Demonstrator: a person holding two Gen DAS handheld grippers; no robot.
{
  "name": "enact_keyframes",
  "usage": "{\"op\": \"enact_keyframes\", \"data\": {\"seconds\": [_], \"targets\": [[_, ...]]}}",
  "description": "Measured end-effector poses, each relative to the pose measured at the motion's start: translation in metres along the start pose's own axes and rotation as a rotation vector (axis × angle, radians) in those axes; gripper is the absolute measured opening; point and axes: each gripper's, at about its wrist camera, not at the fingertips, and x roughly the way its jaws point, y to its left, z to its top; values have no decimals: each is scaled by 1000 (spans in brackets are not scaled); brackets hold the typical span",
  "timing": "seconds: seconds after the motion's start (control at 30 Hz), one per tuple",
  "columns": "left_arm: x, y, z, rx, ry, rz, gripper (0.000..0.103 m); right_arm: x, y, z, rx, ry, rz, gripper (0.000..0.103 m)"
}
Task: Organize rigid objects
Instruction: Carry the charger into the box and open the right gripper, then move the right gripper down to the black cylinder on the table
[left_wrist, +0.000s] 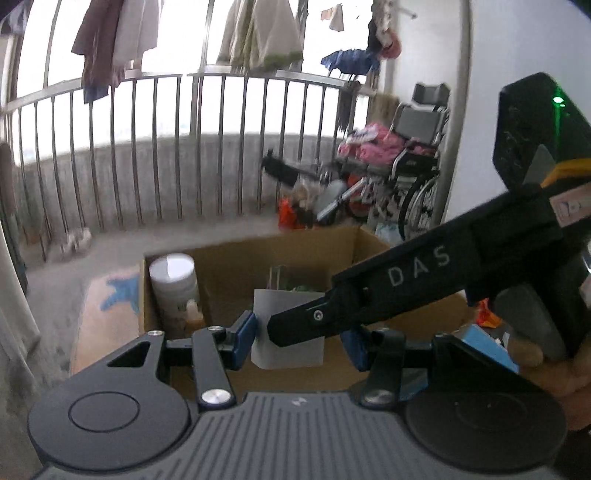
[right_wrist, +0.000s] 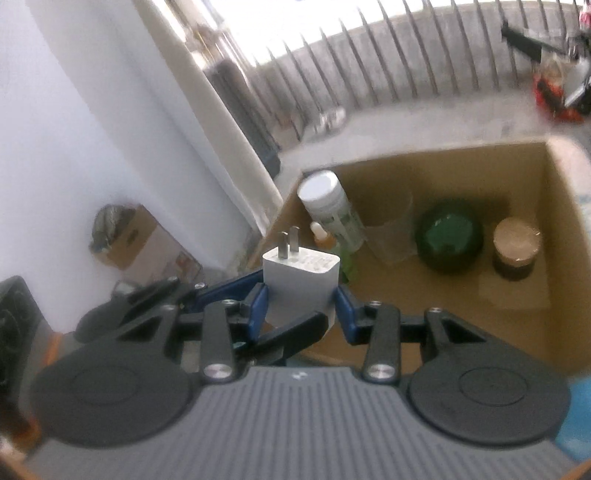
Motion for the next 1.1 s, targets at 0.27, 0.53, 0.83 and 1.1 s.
{"op": "enact_keyframes", "data": {"seconds": [0.27, 0.53, 0.83, 1.1], "targets": [[50, 47, -10, -113, 178, -59, 50, 87, -62, 23, 252, 279, 62, 40], [60, 44, -12, -87, 225, -93, 62, 121, -90, 15, 377, 409, 50, 49], [43, 41, -12, -71, 170, -79, 69, 103, -97, 17, 365, 336, 63, 56], [-37, 36, -5, -70, 35, -90, 83, 13, -82, 17, 368, 117, 167, 58]]}}
